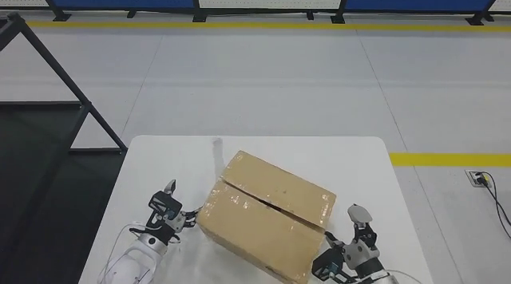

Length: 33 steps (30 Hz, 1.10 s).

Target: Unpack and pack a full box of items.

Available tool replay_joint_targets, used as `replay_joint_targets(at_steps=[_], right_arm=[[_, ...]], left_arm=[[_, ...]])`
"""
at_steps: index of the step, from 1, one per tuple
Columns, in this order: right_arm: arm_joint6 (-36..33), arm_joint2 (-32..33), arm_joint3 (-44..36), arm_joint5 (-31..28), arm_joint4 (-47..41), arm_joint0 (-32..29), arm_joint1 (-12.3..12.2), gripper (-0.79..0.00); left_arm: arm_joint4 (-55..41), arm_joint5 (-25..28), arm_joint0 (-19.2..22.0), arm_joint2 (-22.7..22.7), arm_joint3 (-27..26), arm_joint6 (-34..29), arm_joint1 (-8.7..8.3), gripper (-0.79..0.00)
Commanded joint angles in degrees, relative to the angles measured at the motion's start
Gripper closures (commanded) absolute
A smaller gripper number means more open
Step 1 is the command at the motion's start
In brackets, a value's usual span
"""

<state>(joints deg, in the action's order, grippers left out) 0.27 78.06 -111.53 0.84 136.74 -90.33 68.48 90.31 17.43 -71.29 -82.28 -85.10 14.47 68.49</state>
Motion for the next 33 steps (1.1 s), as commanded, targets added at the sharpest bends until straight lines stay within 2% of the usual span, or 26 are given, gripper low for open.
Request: replay_joint_targets(at_steps=[1,18,25,33], right_arm=[[-0.2,-0.1,0.1,-0.3,-0.1,0.3,0.1,-0.785],[0.1,-0.2,2.7,-3.3,-0.3,4.6,0.4,-0.785],[-2.6,1.1,2.2,-1.1,0.2,5.1,0.6,-0.785],[-4.7,3.4,0.1,-1.6,0.3,4.3,0.6,-0.785]], left_arm=[[-0.1,0.0,-0.6,0.0,-0.8,-0.1,-0.03,-0.785],[-0.2,-0.5,-5.6,1.2,-5.8,0.1,-0.12,-0.785],[0.4,-1.3,-7.1,0.8,-6.4,0.6,-0.26,-0.785],[0.7,-0.8,-9.0,-0.3,-7.7,1.1,-0.56,-0.785]])
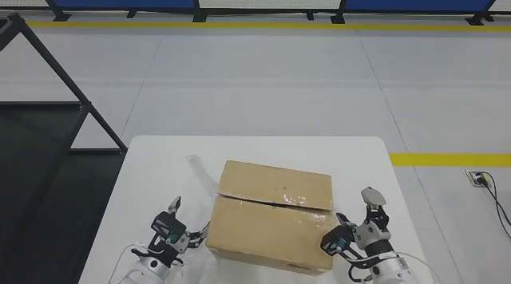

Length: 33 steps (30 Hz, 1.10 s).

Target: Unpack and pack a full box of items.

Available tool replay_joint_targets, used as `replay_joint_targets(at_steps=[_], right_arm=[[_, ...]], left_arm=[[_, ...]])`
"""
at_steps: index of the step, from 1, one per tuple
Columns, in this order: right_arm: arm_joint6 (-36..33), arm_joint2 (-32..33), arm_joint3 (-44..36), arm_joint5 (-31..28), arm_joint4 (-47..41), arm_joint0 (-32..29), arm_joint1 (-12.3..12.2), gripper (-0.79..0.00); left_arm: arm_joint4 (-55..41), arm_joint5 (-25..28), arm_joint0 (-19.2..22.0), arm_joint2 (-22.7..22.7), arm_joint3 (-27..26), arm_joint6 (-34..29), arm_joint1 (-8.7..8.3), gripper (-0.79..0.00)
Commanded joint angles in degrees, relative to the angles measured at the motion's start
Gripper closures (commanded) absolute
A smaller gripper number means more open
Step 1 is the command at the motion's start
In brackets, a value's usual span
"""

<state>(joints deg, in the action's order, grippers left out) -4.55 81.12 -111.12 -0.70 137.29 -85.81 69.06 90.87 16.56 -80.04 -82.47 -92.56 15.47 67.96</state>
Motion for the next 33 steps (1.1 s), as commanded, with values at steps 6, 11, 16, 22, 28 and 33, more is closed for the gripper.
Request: replay_joint_targets(at_steps=[6,11,16,22,28,33], right_arm=[[10.7,4.7,-2.8,-7.3,-0.5,-3.9,-1.1,-0.785],[21.5,9.6,-4.5,-10.9,1.0,-9.9,-2.3,-0.785],[25.9,11.0,-4.6,-13.4,3.4,-14.8,-2.9,-0.785],[29.1,7.9,-3.3,-9.9,2.1,-16.5,-2.8,-0.785],[27.9,6.1,-1.9,-4.1,-5.5,-16.8,-2.2,-0.785],[25.5,4.4,-0.8,-2.8,-7.0,-14.7,-1.9,-0.785]], left_arm=[[0.1,0.2,-1.2,-0.5,-1.1,0.3,-0.17,-0.785],[-0.1,0.5,-1.1,-0.6,-1.2,0.3,-0.23,-0.785],[0.3,1.0,-0.6,-0.3,-1.1,0.2,-0.29,-0.785],[0.8,1.3,0.0,0.1,-0.8,0.4,-0.34,-0.785],[1.0,1.5,0.2,0.3,-0.6,0.4,-0.40,-0.785],[0.9,1.5,0.2,0.5,-0.6,0.3,-0.43,-0.785]])
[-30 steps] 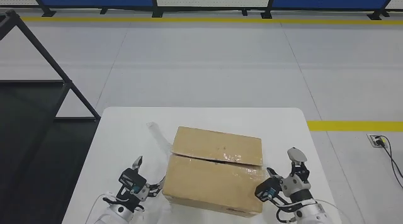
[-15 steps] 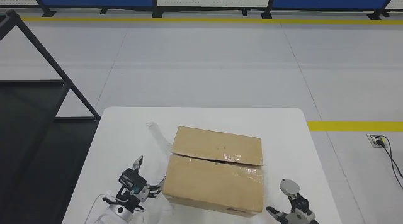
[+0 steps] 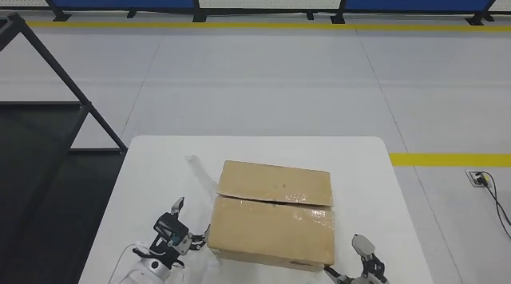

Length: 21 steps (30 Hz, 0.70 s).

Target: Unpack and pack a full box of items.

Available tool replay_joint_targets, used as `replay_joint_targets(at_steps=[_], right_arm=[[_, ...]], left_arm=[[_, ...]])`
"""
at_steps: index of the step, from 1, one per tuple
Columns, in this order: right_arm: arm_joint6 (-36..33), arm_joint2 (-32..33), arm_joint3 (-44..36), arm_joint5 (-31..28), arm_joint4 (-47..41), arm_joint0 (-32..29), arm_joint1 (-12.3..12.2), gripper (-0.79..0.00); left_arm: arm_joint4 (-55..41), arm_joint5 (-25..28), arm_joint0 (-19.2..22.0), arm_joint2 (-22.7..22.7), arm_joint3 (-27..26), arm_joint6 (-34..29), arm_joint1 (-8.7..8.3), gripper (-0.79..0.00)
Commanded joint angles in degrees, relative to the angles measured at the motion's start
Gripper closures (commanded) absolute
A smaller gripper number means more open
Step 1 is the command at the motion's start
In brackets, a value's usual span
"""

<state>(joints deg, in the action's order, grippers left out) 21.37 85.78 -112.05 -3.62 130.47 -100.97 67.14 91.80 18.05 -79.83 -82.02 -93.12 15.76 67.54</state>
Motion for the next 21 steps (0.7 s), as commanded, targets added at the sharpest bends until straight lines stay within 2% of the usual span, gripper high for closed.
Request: replay_joint_targets(at_steps=[1,14,21], right_arm=[[-0.9,-0.7,0.3,0.2,-0.3,0.9,0.1,-0.785],[-6.7,-3.8,1.8,2.6,0.0,5.6,0.7,-0.785],[-4.8,-2.9,0.8,6.2,-1.0,4.0,0.7,-0.785]], left_arm=[[0.0,-0.1,0.0,0.1,0.0,0.0,-0.01,-0.785],[-0.3,-1.7,-0.2,0.9,0.1,0.0,0.11,-0.785],[-0.1,-6.7,0.3,-1.8,1.4,-0.1,0.01,-0.785]])
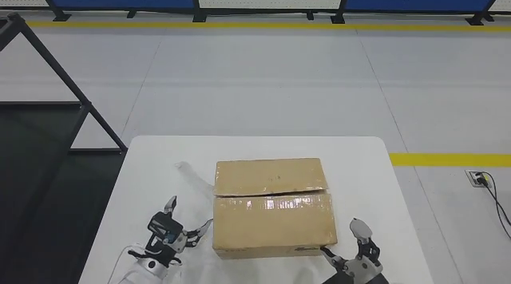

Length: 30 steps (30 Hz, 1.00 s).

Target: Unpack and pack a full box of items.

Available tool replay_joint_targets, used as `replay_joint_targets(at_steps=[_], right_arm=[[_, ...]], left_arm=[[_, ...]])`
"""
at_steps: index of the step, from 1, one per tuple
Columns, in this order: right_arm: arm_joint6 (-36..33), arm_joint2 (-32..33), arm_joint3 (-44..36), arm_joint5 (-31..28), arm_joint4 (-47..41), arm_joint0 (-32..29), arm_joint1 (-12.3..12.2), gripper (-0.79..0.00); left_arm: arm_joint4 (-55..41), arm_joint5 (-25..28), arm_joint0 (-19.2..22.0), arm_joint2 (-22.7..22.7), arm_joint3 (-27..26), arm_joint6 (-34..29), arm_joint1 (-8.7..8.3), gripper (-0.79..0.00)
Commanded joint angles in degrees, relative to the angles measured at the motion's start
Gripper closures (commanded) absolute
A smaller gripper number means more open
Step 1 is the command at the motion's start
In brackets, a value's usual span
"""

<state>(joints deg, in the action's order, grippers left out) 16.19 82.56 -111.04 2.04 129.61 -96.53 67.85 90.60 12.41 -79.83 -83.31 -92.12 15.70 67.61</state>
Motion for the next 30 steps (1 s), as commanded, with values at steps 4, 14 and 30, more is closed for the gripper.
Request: replay_joint_targets(at_steps=[4,14,30], right_arm=[[1.8,1.8,-1.2,2.4,-1.1,-2.0,-0.1,-0.785],[2.1,3.6,-4.3,4.2,-0.3,-4.8,-0.2,-0.785],[2.1,3.3,-4.5,3.4,-0.3,-4.0,-0.2,-0.785]], left_arm=[[7.2,-1.7,2.7,-1.0,3.1,1.2,-0.46,-0.785],[31.8,-4.5,10.6,0.8,13.7,9.8,-2.00,-0.785],[43.3,-11.6,11.9,2.0,11.8,6.9,-2.38,-0.785]])
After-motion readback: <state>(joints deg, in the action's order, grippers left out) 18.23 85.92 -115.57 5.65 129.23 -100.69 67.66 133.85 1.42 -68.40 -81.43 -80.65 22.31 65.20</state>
